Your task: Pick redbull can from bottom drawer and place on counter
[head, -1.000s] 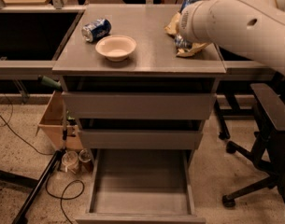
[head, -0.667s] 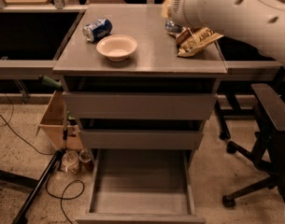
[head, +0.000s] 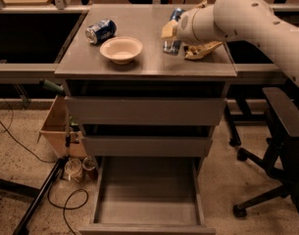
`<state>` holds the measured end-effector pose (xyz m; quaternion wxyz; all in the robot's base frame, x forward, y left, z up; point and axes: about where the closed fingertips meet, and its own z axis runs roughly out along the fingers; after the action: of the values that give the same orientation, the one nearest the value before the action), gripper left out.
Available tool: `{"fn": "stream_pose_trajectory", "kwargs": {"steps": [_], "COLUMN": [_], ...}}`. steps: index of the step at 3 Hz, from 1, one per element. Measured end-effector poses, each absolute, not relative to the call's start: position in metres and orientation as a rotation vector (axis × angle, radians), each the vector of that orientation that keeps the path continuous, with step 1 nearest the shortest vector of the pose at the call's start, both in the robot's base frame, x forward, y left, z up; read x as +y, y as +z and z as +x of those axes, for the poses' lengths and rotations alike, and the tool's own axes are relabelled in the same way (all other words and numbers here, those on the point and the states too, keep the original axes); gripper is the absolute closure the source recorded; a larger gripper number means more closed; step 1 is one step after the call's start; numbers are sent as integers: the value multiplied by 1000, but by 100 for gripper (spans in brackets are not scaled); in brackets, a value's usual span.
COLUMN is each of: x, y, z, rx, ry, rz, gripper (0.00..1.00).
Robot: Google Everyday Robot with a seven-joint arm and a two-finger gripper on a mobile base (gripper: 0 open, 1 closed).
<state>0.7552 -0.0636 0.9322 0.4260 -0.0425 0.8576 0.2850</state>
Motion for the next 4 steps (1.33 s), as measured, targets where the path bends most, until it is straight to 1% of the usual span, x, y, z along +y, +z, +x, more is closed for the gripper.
{"fn": "stream_pose_trajectory", "kwargs": {"steps": [1,2,3,4], "x": [-45,-47,-61,-69], "y": [883,907,957,987], "z": [776,793,801,804], "rx": [2211,2116,1996,1938], "ry": [861,886,859,840], "rz": [-244,-408,-486,-524], "gripper": [100,100,100,100]}}
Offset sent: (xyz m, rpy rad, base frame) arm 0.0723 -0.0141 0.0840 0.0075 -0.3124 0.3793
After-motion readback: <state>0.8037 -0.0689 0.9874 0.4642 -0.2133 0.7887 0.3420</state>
